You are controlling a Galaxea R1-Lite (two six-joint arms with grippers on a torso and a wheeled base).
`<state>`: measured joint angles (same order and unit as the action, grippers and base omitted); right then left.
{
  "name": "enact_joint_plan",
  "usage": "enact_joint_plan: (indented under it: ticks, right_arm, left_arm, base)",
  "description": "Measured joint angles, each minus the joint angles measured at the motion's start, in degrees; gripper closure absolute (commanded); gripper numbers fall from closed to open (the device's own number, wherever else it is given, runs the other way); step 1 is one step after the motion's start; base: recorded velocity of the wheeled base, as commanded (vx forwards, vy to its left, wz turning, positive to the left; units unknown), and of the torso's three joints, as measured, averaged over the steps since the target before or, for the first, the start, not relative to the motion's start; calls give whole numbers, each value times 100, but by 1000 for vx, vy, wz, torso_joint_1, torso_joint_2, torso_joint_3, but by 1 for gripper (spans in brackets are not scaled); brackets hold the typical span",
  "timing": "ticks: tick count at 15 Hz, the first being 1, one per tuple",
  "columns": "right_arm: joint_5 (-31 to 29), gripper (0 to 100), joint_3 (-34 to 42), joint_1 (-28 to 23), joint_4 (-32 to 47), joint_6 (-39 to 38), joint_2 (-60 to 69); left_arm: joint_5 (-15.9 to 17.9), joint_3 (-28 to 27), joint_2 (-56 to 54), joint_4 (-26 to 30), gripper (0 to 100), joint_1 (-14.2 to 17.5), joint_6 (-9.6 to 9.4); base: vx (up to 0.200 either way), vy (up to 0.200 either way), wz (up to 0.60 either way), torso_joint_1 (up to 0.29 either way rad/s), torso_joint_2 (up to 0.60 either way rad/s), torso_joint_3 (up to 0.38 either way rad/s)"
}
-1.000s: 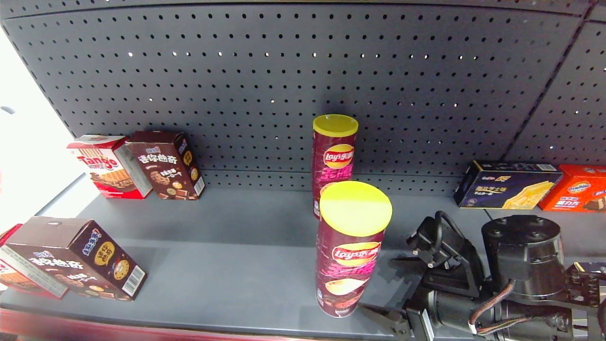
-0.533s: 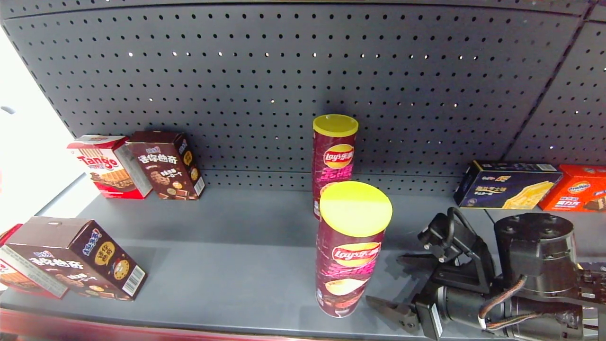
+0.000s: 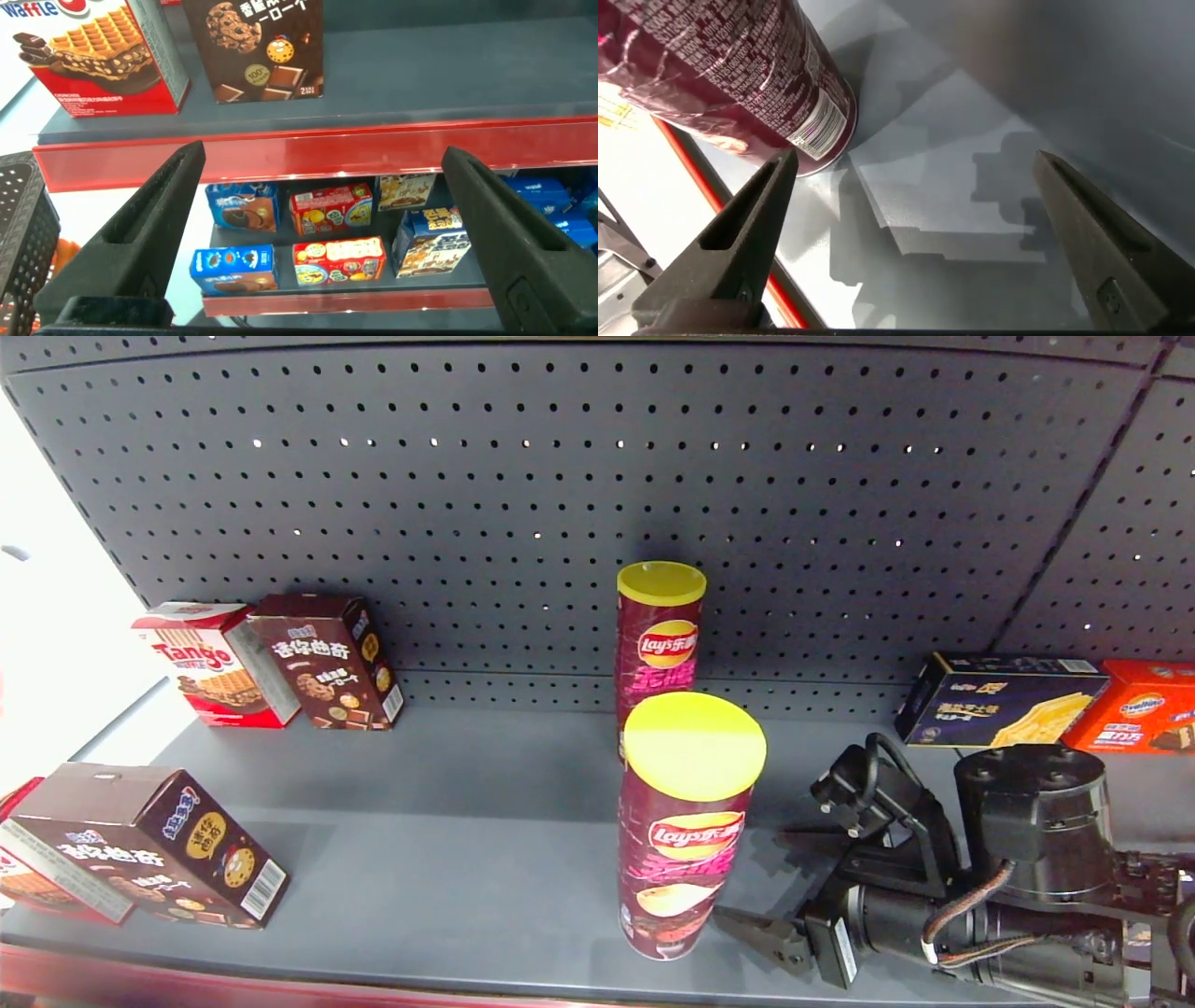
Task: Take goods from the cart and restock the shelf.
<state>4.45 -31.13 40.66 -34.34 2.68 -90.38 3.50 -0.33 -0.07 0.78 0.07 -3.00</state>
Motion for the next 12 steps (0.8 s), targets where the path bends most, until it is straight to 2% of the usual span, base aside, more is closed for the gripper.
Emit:
enact_joint_plan:
  ticks: [12]
  right_arm:
    - [20,0,-84,30,0,0,-96]
  left_arm:
    - [2,-2,0,1,0,0,0]
  base:
    - [0,0,0,0,0,0]
